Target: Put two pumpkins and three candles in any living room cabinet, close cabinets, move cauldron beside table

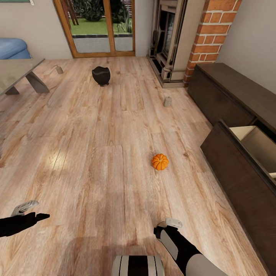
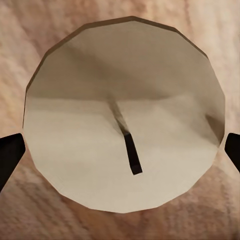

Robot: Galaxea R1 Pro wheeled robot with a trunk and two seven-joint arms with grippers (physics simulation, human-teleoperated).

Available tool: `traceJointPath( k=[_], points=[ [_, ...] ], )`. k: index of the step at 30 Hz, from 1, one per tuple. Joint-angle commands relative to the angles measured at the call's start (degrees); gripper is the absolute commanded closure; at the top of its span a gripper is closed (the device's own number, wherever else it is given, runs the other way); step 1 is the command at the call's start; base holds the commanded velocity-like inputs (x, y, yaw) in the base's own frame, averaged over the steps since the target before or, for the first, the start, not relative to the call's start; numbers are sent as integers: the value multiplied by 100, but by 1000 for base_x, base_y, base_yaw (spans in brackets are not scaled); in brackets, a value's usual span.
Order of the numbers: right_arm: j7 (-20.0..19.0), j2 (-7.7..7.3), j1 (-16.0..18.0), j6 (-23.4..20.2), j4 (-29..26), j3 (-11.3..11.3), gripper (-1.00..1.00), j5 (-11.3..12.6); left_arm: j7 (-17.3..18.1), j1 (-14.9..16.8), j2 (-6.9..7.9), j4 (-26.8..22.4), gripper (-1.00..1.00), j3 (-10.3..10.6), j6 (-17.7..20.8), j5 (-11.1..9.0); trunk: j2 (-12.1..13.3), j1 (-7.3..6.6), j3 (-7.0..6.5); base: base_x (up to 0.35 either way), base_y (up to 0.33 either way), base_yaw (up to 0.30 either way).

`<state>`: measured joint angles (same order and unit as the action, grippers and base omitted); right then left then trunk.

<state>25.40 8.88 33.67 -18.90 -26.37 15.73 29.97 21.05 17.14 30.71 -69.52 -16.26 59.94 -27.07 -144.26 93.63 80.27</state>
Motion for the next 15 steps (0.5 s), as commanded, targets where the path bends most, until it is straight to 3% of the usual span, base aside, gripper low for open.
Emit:
traceJointPath(
  k=[1,3,4,15],
  points=[
    [0,0,0,0,0,0,-100,0,0,0,-1,0,-100,0,0,0,0,0,0,0,0,0],
    [0,0,1,0,0,0,-100,0,0,0,-3,0,-100,0,0,0,0,0,0,0,0,0],
    [0,0,1,0,0,2,100,-2,-1,0,-3,0,-100,0,0,0,0,0,0,0,0,0],
    [0,0,-1,0,0,17,100,-4,2,0,-4,0,-100,5,0,0,0,0,0,0,0,0]
  ],
)
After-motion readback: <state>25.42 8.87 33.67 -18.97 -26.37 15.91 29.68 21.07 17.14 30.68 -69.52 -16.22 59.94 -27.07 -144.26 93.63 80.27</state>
